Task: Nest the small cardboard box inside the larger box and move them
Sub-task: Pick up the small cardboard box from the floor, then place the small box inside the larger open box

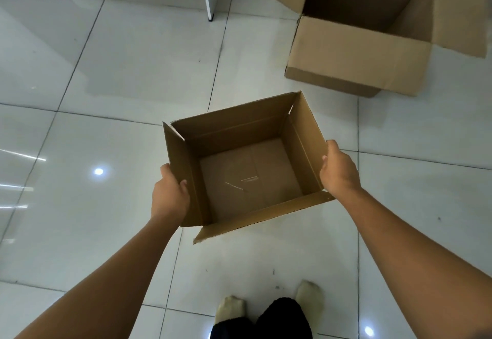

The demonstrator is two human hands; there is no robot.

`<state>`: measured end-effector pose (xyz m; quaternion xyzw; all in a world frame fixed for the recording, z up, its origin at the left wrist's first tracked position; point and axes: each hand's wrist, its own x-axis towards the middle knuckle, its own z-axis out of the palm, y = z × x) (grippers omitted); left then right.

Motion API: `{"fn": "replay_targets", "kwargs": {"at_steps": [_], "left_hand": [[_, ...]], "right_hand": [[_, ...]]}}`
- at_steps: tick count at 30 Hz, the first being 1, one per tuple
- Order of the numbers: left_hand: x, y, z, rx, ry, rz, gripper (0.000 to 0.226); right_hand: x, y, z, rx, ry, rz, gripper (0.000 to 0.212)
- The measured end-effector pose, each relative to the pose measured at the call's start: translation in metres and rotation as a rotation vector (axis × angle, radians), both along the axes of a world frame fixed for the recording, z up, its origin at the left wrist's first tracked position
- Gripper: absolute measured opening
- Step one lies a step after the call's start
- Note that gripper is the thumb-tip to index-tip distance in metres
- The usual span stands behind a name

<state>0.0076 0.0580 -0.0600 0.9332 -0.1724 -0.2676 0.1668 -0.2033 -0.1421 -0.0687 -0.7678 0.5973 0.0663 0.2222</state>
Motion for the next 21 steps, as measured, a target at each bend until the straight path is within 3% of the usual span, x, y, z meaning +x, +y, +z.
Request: {"fn": "replay_targets", "kwargs": {"at_steps": [10,21], "left_hand": [[-0.030,-0.070,0.119,-0.072,-0.075,-0.154,0.037],[-0.057,-0.202,0.237,-0.195,-0.179,-0.287,0.035]], "right_hand": [[-0.058,-0.040,0.132,-0.067,-0.031,-0.070,0.041],[-0.107,-0.141,0.245,-0.180,-0.101,-0.176,0.034]]}}
